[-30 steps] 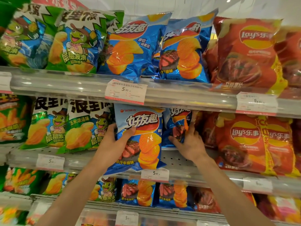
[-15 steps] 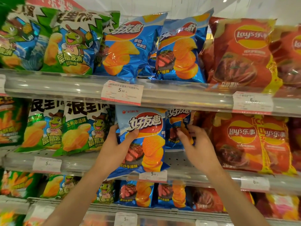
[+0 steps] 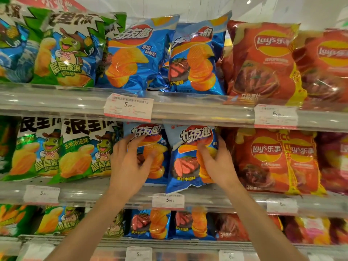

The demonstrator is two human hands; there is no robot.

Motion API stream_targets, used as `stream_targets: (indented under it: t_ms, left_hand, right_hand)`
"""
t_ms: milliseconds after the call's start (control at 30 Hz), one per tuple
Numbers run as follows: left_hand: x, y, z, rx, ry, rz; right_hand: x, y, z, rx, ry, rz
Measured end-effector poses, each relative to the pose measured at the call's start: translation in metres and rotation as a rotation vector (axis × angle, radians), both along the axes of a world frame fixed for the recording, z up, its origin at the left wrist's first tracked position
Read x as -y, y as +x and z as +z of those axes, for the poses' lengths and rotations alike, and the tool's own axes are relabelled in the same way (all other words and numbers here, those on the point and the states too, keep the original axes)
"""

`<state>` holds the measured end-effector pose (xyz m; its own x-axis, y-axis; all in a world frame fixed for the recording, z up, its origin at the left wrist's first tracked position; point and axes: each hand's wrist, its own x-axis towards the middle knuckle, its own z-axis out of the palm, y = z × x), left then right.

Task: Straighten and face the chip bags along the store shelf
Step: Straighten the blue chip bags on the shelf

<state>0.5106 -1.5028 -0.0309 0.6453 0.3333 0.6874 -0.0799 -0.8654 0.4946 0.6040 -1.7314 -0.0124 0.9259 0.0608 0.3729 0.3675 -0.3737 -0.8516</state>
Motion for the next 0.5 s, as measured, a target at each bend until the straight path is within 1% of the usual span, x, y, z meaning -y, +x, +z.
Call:
stream_targets:
  t_ms: [67,133,200,300,367,500]
  left_hand:
    - [-0.005,0.006,-0.014,-0.050,0.091,0.035]
    - [-0.009,0.012,-0.031,-0.110,0.129,0.010]
    - [-0.011,0.015,-0.040,-0.125,0.149,-0.013]
    - [-0.013,0.018,-0.040,-0.126,0.166,-0.026]
    - [-0.014,0.018,-0.040,-0.137,0.173,-0.041]
    - [-0.016,0.019,-0.040,-0.151,0.165,-0.058]
  right_hand:
    - [-0.004,-0.005,-0.006,0.106,-0.150,-0.089]
    - [-0.009,-0.022,-0.015,0.241,-0.198,-0.156]
    - [-0.015,-0.040,-0.024,0.332,-0.262,-0.150]
    - [-0.021,-0.043,-0.040,0.358,-0.395,-0.059]
    - [-0.019,-0.032,-0.042,0.332,-0.414,-0.034]
    - [-0.014,-0.011,-0.032,0.371,-0.466,-0.032]
